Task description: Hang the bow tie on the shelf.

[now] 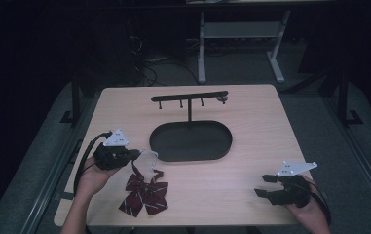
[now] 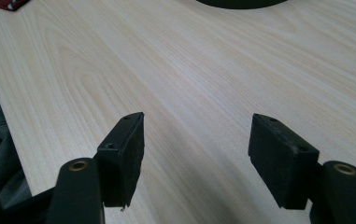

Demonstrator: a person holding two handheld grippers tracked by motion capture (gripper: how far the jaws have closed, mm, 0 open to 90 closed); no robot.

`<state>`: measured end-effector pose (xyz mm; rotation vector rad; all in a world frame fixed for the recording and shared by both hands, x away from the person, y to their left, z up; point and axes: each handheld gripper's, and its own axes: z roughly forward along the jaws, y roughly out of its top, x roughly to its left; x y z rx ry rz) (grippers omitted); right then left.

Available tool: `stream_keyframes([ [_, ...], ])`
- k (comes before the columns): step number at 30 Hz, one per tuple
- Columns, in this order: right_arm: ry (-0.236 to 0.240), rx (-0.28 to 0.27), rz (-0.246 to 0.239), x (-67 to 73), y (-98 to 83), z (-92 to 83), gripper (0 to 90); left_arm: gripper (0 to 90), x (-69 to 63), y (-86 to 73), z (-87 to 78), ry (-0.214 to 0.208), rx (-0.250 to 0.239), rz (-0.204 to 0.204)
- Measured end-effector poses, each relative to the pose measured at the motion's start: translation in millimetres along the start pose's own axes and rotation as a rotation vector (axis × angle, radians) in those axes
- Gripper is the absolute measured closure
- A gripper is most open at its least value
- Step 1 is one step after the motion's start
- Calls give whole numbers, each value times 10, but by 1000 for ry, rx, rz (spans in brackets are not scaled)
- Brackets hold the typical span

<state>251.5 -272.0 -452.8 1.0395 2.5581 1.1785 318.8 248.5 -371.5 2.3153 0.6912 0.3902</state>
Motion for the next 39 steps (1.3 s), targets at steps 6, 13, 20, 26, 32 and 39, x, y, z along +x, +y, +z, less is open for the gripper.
stream_keyframes([
  [6,2,-6,-2,-5,-3,-4,355,857,-12,99,-67,2,-9,15],
  [13,0,-3,-2,-10,-1,-8,355,857,0,230,-179,6,-30,31],
  [20,0,-6,-6,-16,-1,-6,355,857,-3,368,-240,8,-50,40],
  [26,0,-7,-1,-17,-1,-6,355,857,4,497,-273,12,-53,63],
  [32,0,-9,-2,-23,-3,-13,355,857,18,627,-276,18,-58,74],
  [39,4,-13,3,-29,-7,-11,355,857,63,796,-270,15,-66,80],
])
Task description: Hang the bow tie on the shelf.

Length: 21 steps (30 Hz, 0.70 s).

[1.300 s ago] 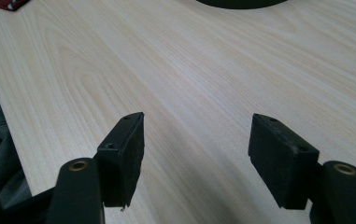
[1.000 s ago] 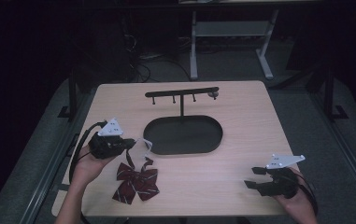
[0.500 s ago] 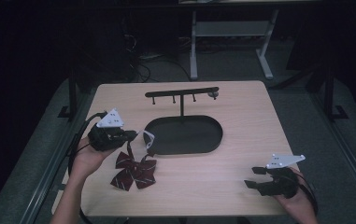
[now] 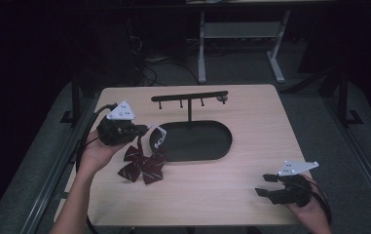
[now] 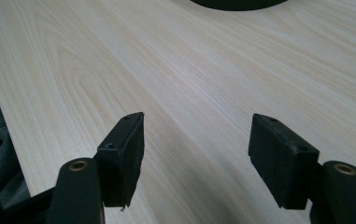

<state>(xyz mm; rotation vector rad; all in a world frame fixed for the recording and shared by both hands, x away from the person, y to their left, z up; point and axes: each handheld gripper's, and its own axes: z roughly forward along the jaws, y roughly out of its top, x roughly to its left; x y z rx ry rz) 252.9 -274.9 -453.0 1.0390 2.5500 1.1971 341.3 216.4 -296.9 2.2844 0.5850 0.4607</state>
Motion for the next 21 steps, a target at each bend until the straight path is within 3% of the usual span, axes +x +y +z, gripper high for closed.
stream_keyframes([
  [21,1,0,9,-49,-20,-5,356,857,216,270,90,14,-3,-8],
])
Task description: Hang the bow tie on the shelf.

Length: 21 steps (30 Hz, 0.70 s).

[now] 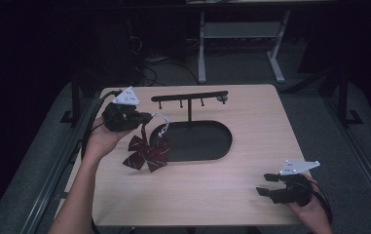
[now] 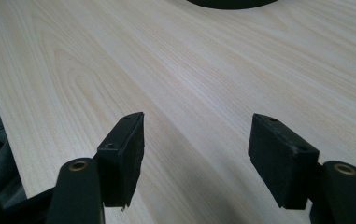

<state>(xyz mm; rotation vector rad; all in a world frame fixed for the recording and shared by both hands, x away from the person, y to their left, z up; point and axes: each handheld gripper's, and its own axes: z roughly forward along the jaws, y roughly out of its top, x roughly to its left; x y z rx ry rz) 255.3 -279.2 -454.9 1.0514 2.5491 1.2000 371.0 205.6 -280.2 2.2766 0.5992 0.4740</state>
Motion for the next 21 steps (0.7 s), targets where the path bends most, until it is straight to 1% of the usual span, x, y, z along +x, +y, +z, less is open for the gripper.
stream_keyframes([
  [3,2,2,8,-5,-3,-2,356,857,30,44,3,4,-4,-2],
  [5,3,-2,5,-11,-5,-3,356,857,40,64,3,9,-4,-3],
  [6,6,-7,13,-16,-10,-2,355,856,62,94,9,10,-6,-4],
  [7,5,-5,7,-22,-11,-5,356,856,79,114,12,13,-7,-4],
  [10,7,-7,11,-22,-12,-7,355,856,104,143,29,15,-7,-7],
  [15,10,-6,17,-27,-16,-10,356,856,174,203,85,27,3,-7],
  [20,7,-10,10,-32,-15,-15,355,856,235,217,132,30,14,-16],
  [21,8,-7,21,-24,-12,-19,356,856,257,224,147,34,19,-17],
])
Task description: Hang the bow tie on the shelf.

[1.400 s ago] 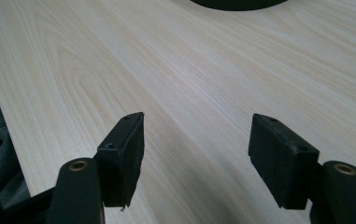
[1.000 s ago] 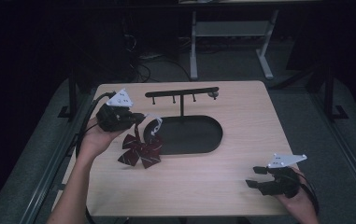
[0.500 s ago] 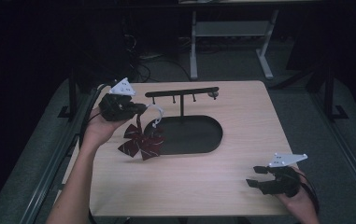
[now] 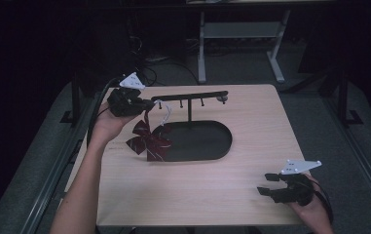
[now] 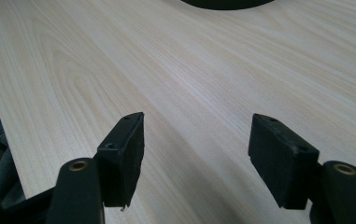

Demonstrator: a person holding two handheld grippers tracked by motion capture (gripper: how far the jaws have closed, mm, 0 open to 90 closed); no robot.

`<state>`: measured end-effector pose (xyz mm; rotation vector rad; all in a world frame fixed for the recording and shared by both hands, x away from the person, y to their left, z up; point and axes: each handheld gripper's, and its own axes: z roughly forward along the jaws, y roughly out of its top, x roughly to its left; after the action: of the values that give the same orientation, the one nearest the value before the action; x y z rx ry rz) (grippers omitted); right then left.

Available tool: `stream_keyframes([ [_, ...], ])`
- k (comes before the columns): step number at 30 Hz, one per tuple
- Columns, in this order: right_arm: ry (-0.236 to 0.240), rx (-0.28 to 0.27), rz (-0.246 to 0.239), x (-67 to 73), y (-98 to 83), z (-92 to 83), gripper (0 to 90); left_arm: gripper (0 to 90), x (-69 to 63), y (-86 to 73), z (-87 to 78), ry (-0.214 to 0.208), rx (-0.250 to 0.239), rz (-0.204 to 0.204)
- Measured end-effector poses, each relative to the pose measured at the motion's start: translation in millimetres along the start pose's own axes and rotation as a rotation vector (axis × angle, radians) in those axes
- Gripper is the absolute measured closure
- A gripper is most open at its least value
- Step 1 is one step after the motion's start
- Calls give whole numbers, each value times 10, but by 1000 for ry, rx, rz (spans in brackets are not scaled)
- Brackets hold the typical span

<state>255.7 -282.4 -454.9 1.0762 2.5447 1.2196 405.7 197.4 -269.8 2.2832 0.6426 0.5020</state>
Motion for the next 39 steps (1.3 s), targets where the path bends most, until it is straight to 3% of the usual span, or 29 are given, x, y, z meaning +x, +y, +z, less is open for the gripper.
stream_keyframes([
  [24,-6,-4,0,-12,-15,-30,355,854,179,25,195,25,36,-21],
  [39,-7,-5,-4,-8,-15,-36,355,849,195,2,252,32,68,-24],
])
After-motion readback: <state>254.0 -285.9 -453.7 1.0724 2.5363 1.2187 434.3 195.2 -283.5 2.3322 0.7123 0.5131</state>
